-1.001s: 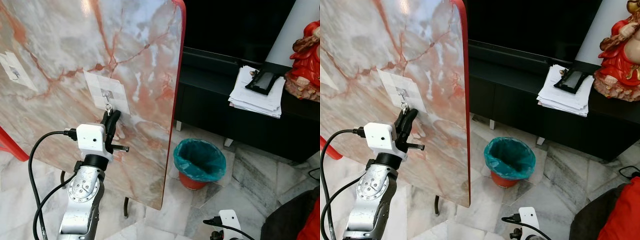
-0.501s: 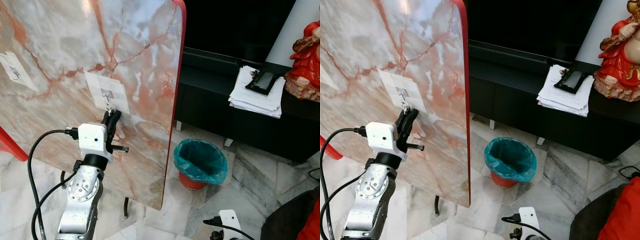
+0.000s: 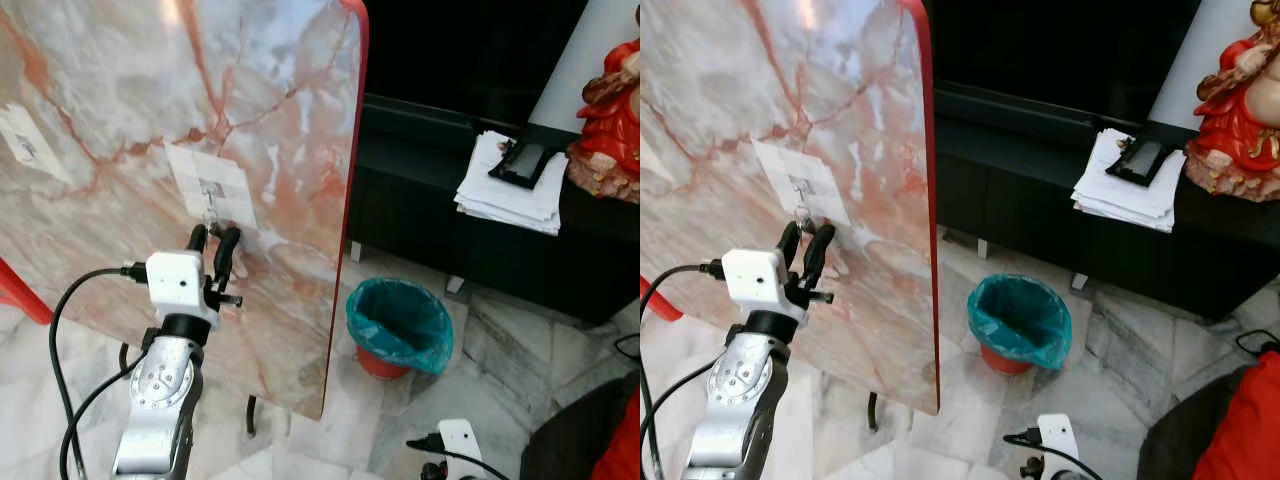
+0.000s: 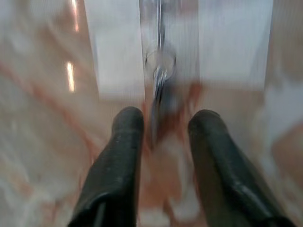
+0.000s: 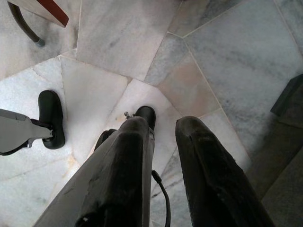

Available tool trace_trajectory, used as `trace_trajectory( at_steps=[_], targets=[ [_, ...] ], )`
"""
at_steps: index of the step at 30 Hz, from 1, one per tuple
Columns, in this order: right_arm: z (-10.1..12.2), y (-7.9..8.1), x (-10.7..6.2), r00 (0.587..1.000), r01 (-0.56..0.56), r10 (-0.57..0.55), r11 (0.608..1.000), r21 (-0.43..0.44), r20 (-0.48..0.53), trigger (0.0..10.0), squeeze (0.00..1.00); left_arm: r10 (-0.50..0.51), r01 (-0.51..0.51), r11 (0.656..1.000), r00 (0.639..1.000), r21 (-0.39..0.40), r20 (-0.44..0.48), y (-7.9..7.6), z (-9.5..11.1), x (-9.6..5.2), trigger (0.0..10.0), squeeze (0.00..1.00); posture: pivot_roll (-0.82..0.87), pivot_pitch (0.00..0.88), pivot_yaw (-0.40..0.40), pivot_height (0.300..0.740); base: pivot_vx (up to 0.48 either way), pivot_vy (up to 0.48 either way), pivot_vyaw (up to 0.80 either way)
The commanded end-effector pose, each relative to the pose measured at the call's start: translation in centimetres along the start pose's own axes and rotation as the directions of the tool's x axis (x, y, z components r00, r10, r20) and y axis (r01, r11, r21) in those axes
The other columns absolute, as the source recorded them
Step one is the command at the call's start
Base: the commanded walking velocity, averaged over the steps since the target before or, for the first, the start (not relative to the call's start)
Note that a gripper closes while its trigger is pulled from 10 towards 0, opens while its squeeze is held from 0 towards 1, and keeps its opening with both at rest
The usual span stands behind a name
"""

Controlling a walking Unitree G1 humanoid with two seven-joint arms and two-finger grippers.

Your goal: Hang keys on a hook

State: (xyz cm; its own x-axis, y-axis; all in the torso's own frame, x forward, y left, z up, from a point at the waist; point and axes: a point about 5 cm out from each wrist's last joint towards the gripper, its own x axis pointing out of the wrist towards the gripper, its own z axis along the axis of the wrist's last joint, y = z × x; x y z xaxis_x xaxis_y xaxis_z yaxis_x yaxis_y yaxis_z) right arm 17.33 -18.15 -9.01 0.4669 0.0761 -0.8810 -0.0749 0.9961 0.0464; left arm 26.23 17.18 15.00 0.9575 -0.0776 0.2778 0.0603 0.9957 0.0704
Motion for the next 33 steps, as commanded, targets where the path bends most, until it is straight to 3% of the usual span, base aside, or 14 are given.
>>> trace_trajectory(
  at_steps=[1,7,11,12,13,18,20,21,22,26,28,33],
  targets=[
    [-0.2,-0.2,0.0,1.0,0.004,-0.004,1.0,-0.003,-0.007,10.0,0.0,-0.037,0.037,0.999,0.999,0.0,-0.006,-0.2,0.2,-0.4,10.0,1.0,0.01,0.109,-0.039,0.74,0.0,0.0,0.0],
    [-0.2,-0.2,0.0,1.0,0.003,-0.003,1.0,-0.005,-0.007,10.0,0.0,-0.088,0.088,0.996,0.994,-0.001,-0.066,-0.5,-0.9,-1.4,10.0,1.0,0.01,0.107,-0.039,0.74,0.0,0.0,0.0],
    [-0.2,-0.1,0.0,1.0,0.002,-0.002,1.0,-0.005,-0.007,10.0,0.0,-0.017,0.019,1.0,0.989,0.008,-0.149,0.8,-2.8,-2.4,10.0,1.0,0.01,0.104,-0.038,0.74,0.0,0.0,0.0],
    [-0.2,-0.1,0.0,1.0,0.002,-0.002,1.0,-0.005,-0.007,10.0,0.0,-0.002,0.005,1.0,0.982,0.017,-0.186,1.1,-3.6,-2.7,10.0,0.78,0.01,0.104,-0.038,0.74,0.0,0.0,0.0],
    [-0.2,-0.1,0.0,1.0,0.002,-0.002,1.0,-0.005,-0.007,10.0,0.0,0.004,0.003,1.0,0.97,0.027,-0.242,1.4,-4.7,-3.2,10.0,0.0,0.01,0.098,-0.035,0.74,0.0,0.0,0.0],
    [-0.3,0.0,0.0,1.0,0.001,-0.001,1.0,-0.006,-0.009,10.0,0.0,0.07,-0.029,0.995,0.884,0.094,-0.463,3.3,-9.4,-5.7,10.0,0.0,0.01,0.087,-0.033,0.74,0.0,0.0,0.0],
    [-0.3,0.0,0.0,1.0,0.002,-0.002,1.0,-0.005,-0.011,10.0,0.0,0.069,-0.041,0.997,0.842,0.065,-0.535,3.8,-11.2,-6.8,10.0,0.0,0.01,0.074,-0.03,0.74,0.0,0.0,0.0],
    [-0.4,0.0,0.0,1.0,0.003,-0.003,1.0,-0.004,-0.012,10.0,0.0,0.078,-0.046,0.997,0.795,0.069,-0.602,4.1,-12.9,-7.9,10.0,0.0,0.01,0.063,-0.026,0.74,0.0,0.0,0.0],
    [-0.4,0.0,0.0,1.0,0.003,-0.003,1.0,-0.004,-0.012,10.0,0.0,0.078,-0.046,0.997,0.795,0.069,-0.602,4.1,-12.9,-7.9,10.0,0.0,0.01,0.063,-0.026,0.74,0.0,0.0,0.0],
    [-0.5,0.0,0.0,1.0,0.006,-0.006,1.0,-0.001,-0.015,10.0,0.0,0.109,-0.073,0.994,0.683,0.081,-0.722,4.1,-15.8,-9.9,10.0,0.0,0.01,0.05,-0.026,0.74,0.0,0.0,0.0],
    [-0.6,0.0,0.0,1.0,0.006,-0.006,1.0,-0.001,-0.017,10.0,0.0,0.106,-0.071,0.994,0.654,0.079,-0.749,3.9,-16.5,-10.5,10.0,0.0,0.0,0.041,-0.028,0.74,0.0,0.0,0.0],
    [-0.8,0.0,-0.1,1.0,0.005,-0.005,1.0,-0.005,-0.023,10.0,0.0,0.121,-0.079,0.992,0.516,0.094,-0.848,3.4,-18.5,-12.8,10.0,0.0,0.0,0.016,-0.034,0.74,0.0,0.0,0.0]
  ],
)
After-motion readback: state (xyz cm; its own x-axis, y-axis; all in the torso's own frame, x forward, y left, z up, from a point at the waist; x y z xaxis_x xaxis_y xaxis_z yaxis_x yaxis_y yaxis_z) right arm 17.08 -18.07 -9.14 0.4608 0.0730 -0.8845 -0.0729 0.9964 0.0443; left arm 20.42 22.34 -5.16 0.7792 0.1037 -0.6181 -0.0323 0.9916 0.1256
